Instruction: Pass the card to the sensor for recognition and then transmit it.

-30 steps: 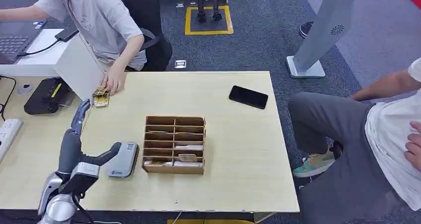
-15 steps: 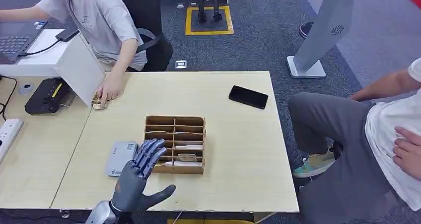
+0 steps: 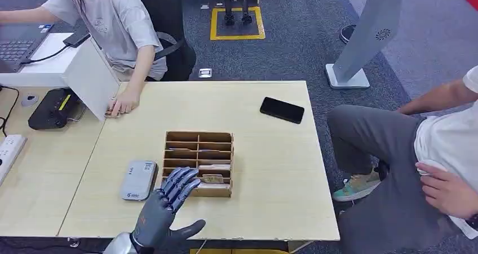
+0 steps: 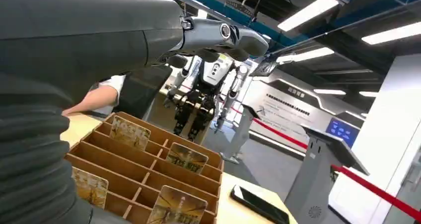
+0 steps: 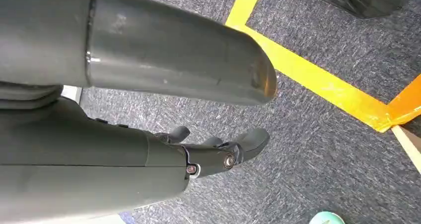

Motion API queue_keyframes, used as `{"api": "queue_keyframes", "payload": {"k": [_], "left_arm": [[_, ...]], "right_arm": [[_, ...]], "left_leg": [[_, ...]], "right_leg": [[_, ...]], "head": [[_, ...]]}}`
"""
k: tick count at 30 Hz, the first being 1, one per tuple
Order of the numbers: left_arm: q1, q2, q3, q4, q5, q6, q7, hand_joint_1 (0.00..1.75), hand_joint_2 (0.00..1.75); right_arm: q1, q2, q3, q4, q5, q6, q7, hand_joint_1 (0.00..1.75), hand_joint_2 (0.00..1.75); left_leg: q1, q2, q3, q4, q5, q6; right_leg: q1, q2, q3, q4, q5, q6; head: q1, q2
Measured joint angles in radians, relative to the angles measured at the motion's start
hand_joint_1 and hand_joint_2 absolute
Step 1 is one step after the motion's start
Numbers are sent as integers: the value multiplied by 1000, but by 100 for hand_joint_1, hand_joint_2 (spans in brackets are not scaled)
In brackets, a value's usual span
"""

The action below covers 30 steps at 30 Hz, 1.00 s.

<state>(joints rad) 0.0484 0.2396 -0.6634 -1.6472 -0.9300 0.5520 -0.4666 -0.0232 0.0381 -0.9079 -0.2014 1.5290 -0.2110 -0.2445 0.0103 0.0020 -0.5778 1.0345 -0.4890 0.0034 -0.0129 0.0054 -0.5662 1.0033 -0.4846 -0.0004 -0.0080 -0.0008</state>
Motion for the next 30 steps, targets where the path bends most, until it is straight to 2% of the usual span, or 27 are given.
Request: {"api": "queue_keyframes", "payload": {"k": [5, 15, 24, 30], "left_arm": [[0, 1, 0, 34, -8, 7, 8, 0, 175], [-5, -9, 28, 171, -158, 84, 156, 0, 175], [-18, -21, 68, 296, -192, 98, 226, 0, 175], [-24, -39, 98, 341, -206, 111, 260, 0, 175]], "right_arm": [[0, 0, 0, 0, 3, -2, 1, 0, 0], [0, 0, 0, 0, 11, -2, 3, 0, 0], [0, 0, 0, 0, 13, -3, 3, 0, 0], [0, 0, 0, 0, 13, -3, 3, 0, 0]], "left_leg": [[0, 0, 0, 0, 0, 0], [0, 0, 0, 0, 0, 0], [0, 0, 0, 0, 0, 0], [0, 0, 0, 0, 0, 0]], "right_leg": [[0, 0, 0, 0, 0, 0], [0, 0, 0, 0, 0, 0], [0, 0, 0, 0, 0, 0], [0, 0, 0, 0, 0, 0]], "head": [[0, 0], [0, 0], [0, 0], [0, 0]]}}
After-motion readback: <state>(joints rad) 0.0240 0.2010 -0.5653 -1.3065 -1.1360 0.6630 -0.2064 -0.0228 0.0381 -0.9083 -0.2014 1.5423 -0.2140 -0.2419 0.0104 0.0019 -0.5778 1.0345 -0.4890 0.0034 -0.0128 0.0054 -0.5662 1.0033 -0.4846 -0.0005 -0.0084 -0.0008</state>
